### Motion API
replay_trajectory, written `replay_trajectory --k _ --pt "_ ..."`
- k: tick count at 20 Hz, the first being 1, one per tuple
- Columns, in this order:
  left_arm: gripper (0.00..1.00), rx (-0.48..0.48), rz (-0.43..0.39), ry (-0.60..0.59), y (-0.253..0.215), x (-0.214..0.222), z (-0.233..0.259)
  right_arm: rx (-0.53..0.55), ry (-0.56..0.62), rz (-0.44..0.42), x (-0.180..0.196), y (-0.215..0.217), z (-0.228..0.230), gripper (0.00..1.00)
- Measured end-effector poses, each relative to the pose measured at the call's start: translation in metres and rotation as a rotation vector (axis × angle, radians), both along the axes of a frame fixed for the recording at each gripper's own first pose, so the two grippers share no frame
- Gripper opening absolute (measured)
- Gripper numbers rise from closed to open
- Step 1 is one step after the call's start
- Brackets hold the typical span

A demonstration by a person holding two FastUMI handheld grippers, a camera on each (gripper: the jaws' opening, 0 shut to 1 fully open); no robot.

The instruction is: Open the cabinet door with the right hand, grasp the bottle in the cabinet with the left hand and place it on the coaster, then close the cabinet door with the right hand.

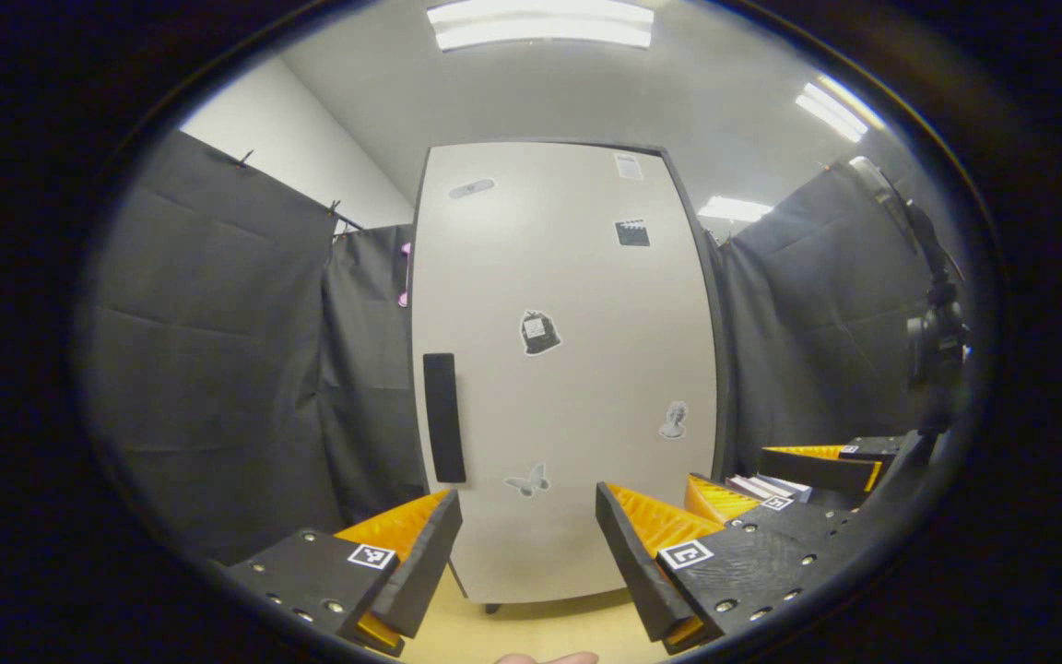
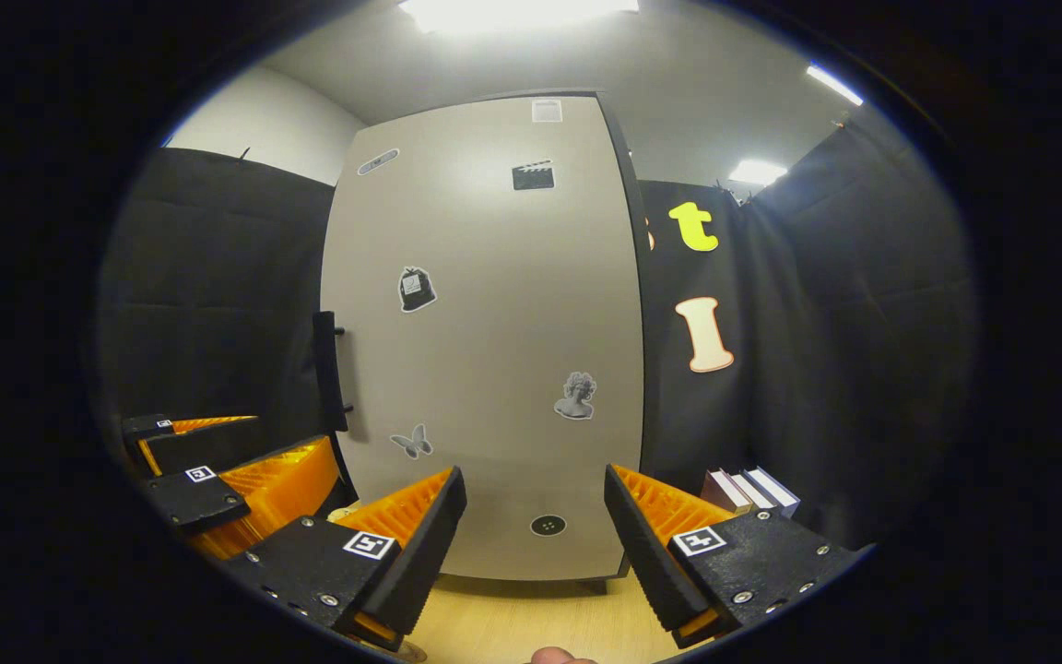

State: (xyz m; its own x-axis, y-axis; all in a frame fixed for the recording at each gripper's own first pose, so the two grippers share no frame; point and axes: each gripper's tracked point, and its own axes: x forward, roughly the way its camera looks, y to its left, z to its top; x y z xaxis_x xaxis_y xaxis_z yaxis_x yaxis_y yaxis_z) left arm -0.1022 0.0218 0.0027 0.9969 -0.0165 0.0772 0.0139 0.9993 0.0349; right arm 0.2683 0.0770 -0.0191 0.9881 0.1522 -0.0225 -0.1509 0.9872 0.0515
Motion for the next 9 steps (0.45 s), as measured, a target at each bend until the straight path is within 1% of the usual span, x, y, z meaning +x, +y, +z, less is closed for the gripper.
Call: replay_trajectory --k 4,5,7,8,9 --pt "0.88 -0.004 0.010 0.003 0.0046 0.0021 -0.0018 -0.002 -0.007 0.003 -0.0001 -0.0013 0.0041 0.94" --pt "0.85 -0.003 0.009 0.010 0.0040 0.0010 -0.0045 -0.003 -0.004 0.005 0.0008 -0.0006 0.0036 0.94" --pt "0.85 -0.008 0.002 0.019 0.0015 -0.0005 -0.0062 -0.005 0.005 0.006 0.0008 -0.0004 0.0017 0.94" --pt "0.88 -0.008 0.004 0.020 0.0014 -0.0012 -0.0065 -0.002 0.006 0.008 0.0012 0.0008 0.0018 0.94" --pt "0.85 -0.010 0.008 0.017 0.0027 -0.0011 -0.0059 -0.001 0.005 0.008 0.0003 0.0007 0.0023 0.94"
